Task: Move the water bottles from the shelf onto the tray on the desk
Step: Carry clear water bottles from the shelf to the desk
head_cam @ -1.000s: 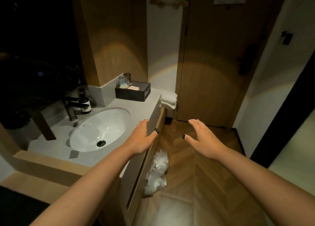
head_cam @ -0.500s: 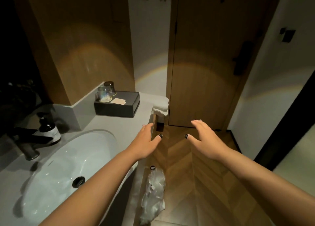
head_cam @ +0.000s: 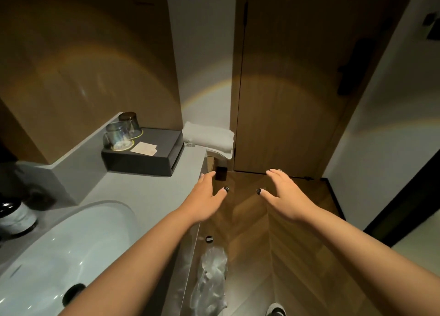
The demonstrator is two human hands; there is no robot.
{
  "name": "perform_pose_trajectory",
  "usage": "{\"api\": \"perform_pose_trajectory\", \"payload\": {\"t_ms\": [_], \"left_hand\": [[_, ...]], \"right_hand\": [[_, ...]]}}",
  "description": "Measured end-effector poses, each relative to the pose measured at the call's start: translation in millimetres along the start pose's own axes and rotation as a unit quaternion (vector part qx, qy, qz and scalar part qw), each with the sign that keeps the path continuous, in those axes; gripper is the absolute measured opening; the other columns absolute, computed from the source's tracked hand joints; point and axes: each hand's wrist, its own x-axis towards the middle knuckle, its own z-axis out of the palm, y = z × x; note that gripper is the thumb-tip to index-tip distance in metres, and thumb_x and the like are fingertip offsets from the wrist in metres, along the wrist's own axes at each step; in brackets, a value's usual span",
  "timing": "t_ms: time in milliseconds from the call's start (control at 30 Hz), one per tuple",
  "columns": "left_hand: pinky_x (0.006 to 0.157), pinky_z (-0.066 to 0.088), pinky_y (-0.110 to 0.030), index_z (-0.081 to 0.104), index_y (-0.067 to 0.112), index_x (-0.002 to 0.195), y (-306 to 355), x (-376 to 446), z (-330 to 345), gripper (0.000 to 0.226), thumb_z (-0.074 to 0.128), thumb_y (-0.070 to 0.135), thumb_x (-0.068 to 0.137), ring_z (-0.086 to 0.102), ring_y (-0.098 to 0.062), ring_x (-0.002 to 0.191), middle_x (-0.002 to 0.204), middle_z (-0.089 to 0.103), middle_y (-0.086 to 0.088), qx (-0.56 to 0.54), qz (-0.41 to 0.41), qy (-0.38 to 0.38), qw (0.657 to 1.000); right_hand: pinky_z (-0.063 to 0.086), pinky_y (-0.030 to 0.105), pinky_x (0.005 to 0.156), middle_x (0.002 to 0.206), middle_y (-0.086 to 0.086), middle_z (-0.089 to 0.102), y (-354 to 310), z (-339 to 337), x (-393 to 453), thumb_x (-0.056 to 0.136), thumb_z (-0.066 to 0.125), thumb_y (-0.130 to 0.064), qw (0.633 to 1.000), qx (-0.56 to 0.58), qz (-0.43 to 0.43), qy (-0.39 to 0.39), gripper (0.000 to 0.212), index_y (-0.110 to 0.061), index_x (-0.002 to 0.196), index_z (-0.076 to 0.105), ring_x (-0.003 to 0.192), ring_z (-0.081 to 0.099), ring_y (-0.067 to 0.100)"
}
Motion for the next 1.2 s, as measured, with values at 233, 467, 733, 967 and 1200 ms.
{"api": "perform_pose_trajectory", "payload": {"t_ms": [233, 467, 733, 967, 1200], "left_hand": [[0.119, 0.02, -0.041, 0.013, 0.017, 0.151, 20.2, 121.4, 23.8, 0.066, 0.044, 0.039, 0.097, 0.012, -0.022, 0.147, 0.16, 0.014, -0.006, -0.008, -0.035, 0.009, 0.999], [0.115, 0.025, -0.038, 0.016, 0.018, 0.151, 44.0, 232.0, 42.7, 0.065, 0.046, 0.037, 0.097, 0.025, -0.025, 0.143, 0.159, 0.017, -0.006, -0.061, -0.099, 0.034, 0.993], [0.112, 0.026, -0.035, 0.018, 0.018, 0.15, 41.2, 340.5, 40.7, 0.064, 0.047, 0.038, 0.097, 0.029, -0.023, 0.141, 0.157, 0.021, -0.005, -0.082, -0.122, 0.056, 0.988], [0.114, 0.022, -0.034, 0.017, 0.016, 0.15, 13.9, 448.5, 13.4, 0.064, 0.046, 0.036, 0.097, 0.025, -0.021, 0.143, 0.157, 0.022, -0.006, -0.095, -0.152, 0.072, 0.981], [0.113, 0.021, -0.032, 0.02, 0.014, 0.149, -8.4, 537.0, -6.8, 0.063, 0.047, 0.033, 0.097, 0.025, -0.021, 0.142, 0.156, 0.026, -0.006, -0.088, -0.176, 0.084, 0.977]], "right_hand": [[0.013, 0.03, 0.116, 0.159, 0.001, 0.016, 58.8, -21.3, 115.4, 0.095, 0.046, -0.041, 0.999, 0.0, -0.042, -0.032, 0.067, -0.015, 0.15, 0.018, 0.147, 0.006, 0.016], [0.013, 0.029, 0.116, 0.159, 0.0, 0.015, 111.4, -51.6, 229.4, 0.096, 0.045, -0.041, 0.995, -0.012, -0.071, -0.072, 0.066, -0.017, 0.15, 0.016, 0.147, 0.004, 0.015], [0.011, 0.028, 0.116, 0.159, 0.002, 0.015, 134.1, -52.1, 342.3, 0.096, 0.045, -0.038, 0.99, 0.019, -0.087, -0.108, 0.067, -0.014, 0.15, 0.015, 0.147, 0.002, 0.016], [0.009, 0.026, 0.115, 0.159, 0.003, 0.014, 123.6, -44.4, 461.9, 0.096, 0.045, -0.038, 0.984, 0.038, -0.111, -0.136, 0.067, -0.013, 0.15, 0.014, 0.147, 0.002, 0.017], [0.007, 0.023, 0.113, 0.159, 0.003, 0.013, 122.3, -44.7, 565.9, 0.096, 0.045, -0.036, 0.978, 0.059, -0.133, -0.146, 0.068, -0.013, 0.151, 0.012, 0.147, 0.004, 0.015]]}}
